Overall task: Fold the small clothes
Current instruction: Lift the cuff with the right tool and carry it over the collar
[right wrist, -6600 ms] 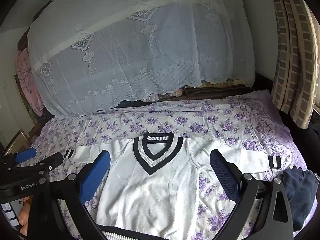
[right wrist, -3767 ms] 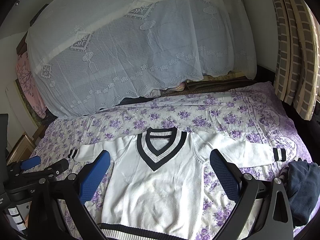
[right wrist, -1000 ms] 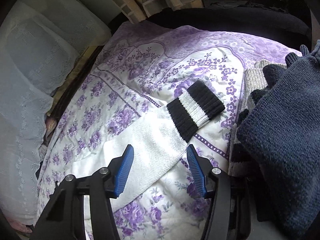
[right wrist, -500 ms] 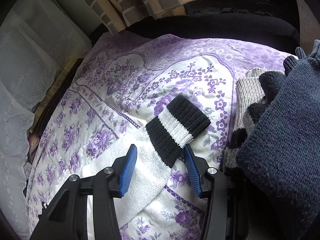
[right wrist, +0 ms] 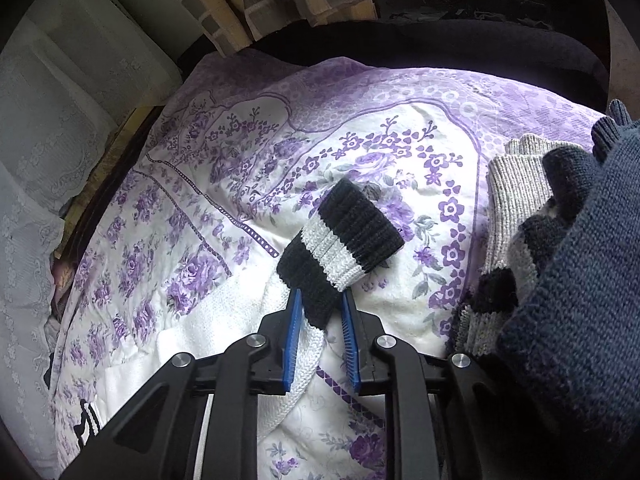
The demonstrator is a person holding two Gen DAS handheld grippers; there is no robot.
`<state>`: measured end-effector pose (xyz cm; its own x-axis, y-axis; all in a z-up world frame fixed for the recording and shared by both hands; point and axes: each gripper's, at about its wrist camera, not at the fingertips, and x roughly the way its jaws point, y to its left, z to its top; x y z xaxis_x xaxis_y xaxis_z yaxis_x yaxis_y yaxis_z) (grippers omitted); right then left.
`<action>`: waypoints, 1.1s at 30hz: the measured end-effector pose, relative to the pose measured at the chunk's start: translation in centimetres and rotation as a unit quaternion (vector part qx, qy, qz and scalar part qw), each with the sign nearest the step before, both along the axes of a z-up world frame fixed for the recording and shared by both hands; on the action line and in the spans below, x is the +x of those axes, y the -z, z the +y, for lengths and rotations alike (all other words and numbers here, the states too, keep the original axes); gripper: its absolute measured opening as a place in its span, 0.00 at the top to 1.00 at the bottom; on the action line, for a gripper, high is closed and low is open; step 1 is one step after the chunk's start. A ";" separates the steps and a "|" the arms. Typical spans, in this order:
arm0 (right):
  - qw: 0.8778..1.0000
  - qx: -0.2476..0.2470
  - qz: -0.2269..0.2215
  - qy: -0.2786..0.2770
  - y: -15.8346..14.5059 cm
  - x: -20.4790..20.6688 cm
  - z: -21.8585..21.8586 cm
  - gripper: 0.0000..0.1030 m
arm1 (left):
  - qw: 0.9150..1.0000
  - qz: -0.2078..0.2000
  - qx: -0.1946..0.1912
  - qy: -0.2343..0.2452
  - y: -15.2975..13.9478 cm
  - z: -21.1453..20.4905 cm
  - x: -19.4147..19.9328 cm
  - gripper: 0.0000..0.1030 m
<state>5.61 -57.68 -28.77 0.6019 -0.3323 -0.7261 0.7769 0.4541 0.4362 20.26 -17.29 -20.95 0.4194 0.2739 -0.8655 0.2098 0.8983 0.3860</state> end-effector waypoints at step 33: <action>0.973 -0.098 -0.104 -0.181 -14.1 2.2 13.7 0.89 | 0.997 -0.004 -0.072 -0.031 -0.7 3.9 1.3 0.04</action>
